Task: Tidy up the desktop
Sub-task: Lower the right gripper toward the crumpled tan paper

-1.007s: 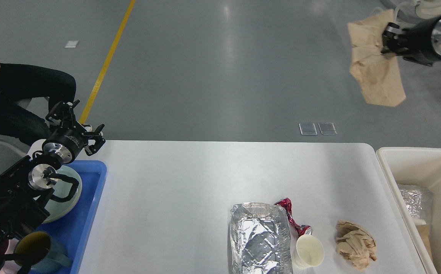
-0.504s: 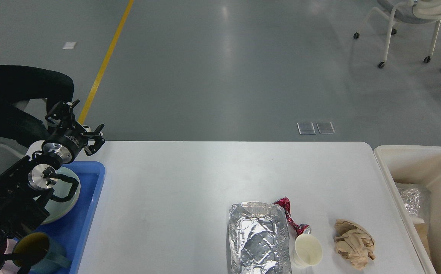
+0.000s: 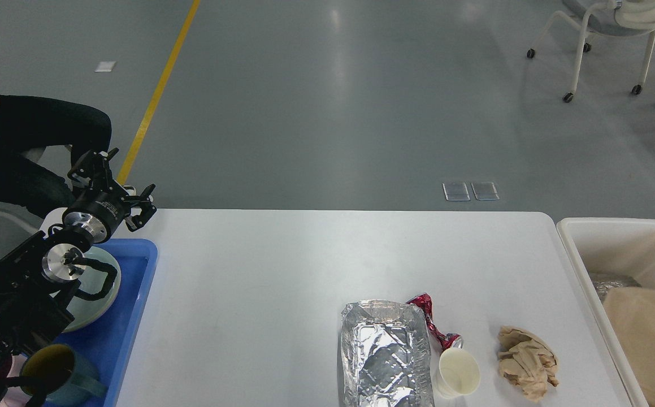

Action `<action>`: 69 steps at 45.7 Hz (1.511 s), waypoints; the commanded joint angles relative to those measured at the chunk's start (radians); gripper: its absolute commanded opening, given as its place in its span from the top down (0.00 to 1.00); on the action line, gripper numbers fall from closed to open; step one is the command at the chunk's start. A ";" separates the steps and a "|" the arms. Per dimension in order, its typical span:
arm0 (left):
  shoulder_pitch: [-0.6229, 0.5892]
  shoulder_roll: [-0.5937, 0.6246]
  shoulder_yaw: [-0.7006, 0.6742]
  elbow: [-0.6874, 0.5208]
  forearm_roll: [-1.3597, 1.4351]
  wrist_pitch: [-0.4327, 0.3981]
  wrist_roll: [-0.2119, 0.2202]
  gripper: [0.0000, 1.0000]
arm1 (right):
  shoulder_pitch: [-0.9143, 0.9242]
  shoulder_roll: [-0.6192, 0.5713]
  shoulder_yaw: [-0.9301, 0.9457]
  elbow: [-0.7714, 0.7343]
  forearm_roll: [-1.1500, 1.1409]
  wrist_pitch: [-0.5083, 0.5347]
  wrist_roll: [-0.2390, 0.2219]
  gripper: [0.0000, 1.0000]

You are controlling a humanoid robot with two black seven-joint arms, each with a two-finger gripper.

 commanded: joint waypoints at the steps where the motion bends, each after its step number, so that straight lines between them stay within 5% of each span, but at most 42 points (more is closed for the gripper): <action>1: 0.000 0.000 0.000 0.000 0.000 0.000 0.000 0.03 | 0.042 0.045 -0.004 0.001 0.001 0.000 0.000 0.00; 9: 0.000 0.000 0.000 0.000 0.000 0.000 0.000 0.03 | 0.243 0.113 -0.057 0.033 0.007 0.026 0.000 0.00; 20: 0.000 0.000 0.000 0.000 0.000 0.000 0.000 0.03 | 0.567 0.290 -0.511 0.248 0.212 0.067 0.001 0.00; 26: 0.000 0.000 0.000 0.000 0.000 0.000 0.000 0.03 | 0.732 0.360 -0.591 0.326 0.316 0.231 0.001 0.00; 36: 0.000 0.000 0.000 0.000 0.000 0.000 0.000 0.03 | 1.045 0.380 -0.583 0.511 0.324 0.663 0.004 0.00; 47: 0.000 0.000 0.000 0.000 0.000 0.000 0.000 0.03 | 1.328 0.370 -0.629 0.747 0.326 0.800 0.004 0.00; 54: 0.000 0.000 0.000 0.000 0.000 0.000 0.000 0.03 | 1.202 0.361 -0.657 0.750 0.326 0.800 0.003 0.00; 69: 0.000 0.000 0.000 0.000 0.000 0.000 0.000 0.03 | 0.701 0.288 -0.597 0.629 0.326 0.606 0.001 0.00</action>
